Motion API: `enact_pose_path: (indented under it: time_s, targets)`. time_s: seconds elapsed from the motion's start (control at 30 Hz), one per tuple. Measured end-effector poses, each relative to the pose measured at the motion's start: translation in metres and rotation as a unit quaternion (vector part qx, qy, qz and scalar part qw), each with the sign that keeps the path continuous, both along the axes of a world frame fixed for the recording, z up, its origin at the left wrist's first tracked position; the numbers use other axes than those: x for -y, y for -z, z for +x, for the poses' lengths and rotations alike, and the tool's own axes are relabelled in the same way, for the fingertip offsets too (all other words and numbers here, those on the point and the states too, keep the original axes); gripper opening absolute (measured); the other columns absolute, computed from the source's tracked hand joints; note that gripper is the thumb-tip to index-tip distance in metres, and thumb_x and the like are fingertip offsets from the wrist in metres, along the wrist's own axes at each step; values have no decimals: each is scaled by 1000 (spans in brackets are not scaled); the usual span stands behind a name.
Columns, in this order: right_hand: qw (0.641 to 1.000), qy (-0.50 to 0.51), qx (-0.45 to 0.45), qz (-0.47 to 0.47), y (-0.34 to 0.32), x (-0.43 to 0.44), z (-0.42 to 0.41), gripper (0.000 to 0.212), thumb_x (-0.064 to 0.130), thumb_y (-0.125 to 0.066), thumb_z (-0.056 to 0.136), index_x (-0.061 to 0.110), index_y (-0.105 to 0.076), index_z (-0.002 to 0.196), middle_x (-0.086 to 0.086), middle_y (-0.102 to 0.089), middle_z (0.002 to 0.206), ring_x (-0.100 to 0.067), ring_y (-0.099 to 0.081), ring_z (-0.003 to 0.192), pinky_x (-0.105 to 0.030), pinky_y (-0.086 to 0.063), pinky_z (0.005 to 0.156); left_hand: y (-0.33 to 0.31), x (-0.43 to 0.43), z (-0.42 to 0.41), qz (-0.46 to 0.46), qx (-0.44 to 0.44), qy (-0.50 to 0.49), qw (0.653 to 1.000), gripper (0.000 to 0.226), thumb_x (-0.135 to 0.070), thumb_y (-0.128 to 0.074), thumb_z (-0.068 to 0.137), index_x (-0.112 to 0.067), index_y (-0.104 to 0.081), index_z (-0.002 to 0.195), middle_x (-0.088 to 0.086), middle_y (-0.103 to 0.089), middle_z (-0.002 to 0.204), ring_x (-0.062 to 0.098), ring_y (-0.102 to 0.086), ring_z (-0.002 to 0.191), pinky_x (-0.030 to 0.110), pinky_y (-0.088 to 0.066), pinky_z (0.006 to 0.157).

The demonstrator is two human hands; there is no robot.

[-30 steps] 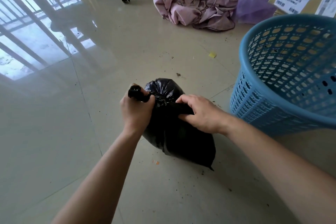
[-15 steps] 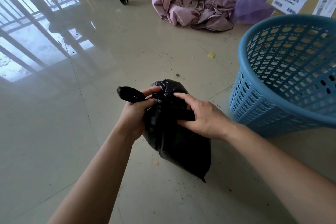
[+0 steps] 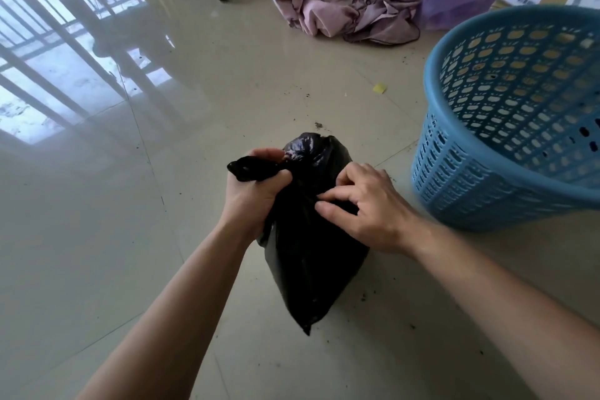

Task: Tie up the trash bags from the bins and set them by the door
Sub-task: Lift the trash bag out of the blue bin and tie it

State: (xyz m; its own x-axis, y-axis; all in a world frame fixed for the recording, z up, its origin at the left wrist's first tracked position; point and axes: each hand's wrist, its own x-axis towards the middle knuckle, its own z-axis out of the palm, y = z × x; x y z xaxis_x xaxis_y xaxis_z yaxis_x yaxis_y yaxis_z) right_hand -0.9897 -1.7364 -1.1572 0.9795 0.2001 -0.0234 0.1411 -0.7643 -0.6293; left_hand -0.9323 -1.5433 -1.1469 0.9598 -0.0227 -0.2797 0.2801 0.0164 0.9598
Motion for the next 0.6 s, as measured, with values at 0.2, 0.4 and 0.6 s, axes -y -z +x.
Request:
enact_pose_path:
  time_s: [0.2, 0.4, 0.6]
  targets:
    - [987, 87, -57, 122, -2, 13, 11, 18, 38, -59, 97, 28, -67, 109, 12, -65, 94, -8, -63, 90, -35, -53, 88, -1, 3, 2, -63, -11, 1, 998, 27, 10, -71, 82, -16, -66, 76, 6, -72, 85, 21, -71, 82, 29, -58, 72]
    - [972, 101, -26, 210, -14, 6, 23, 38, 43, -69, 91, 35, -63, 128, 8, -62, 103, -6, -63, 95, -20, -50, 91, -8, 6, 3, -77, 3, 26, 997, 26, 8, -75, 77, -14, -63, 75, 14, -74, 96, 25, -71, 89, 32, -58, 77]
    - [978, 96, 53, 180, -15, 5, 34, 17, 37, -66, 94, 27, -72, 106, 10, -60, 94, -2, -60, 86, -10, -43, 79, -20, 1, 3, -56, 56, 48, 996, 22, -7, -85, 63, -19, -69, 72, 15, -75, 95, 29, -71, 96, 38, -57, 88]
